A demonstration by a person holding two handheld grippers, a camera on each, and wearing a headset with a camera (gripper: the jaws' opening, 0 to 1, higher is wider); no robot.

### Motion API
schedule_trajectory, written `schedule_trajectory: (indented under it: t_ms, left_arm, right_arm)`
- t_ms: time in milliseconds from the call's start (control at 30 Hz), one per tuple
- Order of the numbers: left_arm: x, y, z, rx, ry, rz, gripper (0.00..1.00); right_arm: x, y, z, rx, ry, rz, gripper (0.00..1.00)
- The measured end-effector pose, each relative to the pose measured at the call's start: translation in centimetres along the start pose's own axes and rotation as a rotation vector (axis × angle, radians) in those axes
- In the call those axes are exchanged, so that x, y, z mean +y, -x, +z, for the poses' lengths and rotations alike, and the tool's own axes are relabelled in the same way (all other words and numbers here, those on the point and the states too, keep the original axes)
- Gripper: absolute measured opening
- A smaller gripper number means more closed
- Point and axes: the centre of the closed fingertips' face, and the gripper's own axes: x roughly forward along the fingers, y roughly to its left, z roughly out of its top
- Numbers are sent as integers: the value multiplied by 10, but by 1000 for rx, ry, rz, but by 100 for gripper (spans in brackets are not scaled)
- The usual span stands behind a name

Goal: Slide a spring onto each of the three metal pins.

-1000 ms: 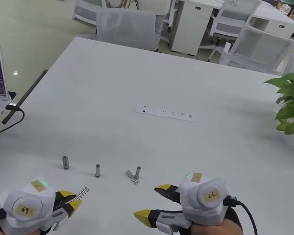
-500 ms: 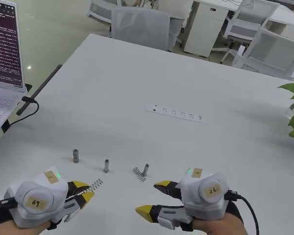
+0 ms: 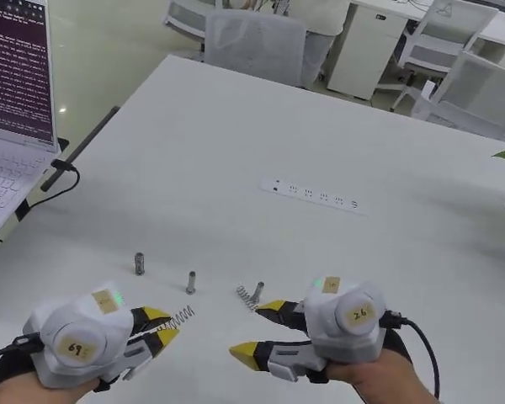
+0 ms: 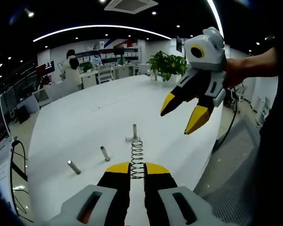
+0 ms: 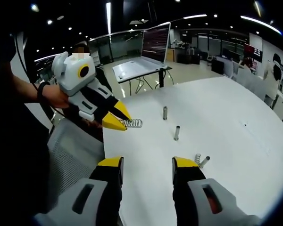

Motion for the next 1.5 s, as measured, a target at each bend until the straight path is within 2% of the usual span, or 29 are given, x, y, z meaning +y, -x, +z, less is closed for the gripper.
schedule_trajectory:
  t_ms: [200,533,700,933,1100,1333,1500]
  left_arm:
    - [-7,0,11,-15,-31,-25,3]
    - [-15,-1,21,-23,-73,-50,3]
    - [-25,-1,27,-25,-108,-79,3]
    - [-33,-1,28,-23,-131,-106,3]
    - [-36,-1,31,-23,-155,-126,3]
    - [-38,-1,29,2,-212,-130,3]
    - [-40,-3,29,9,-236,-131,2]
  right_arm:
    - [3,-4,5,11,40,35,37]
    - [7,-7,20,5,111,95,29]
    - [11,-9,24,-4,123,122,26]
    - [19,-11,24,2,142,157,22]
    - [26,-12,25,8,168,188,15]
    - [28,-7,30,-3,173,198,10]
    - [31,-4,31,6,190,206,10]
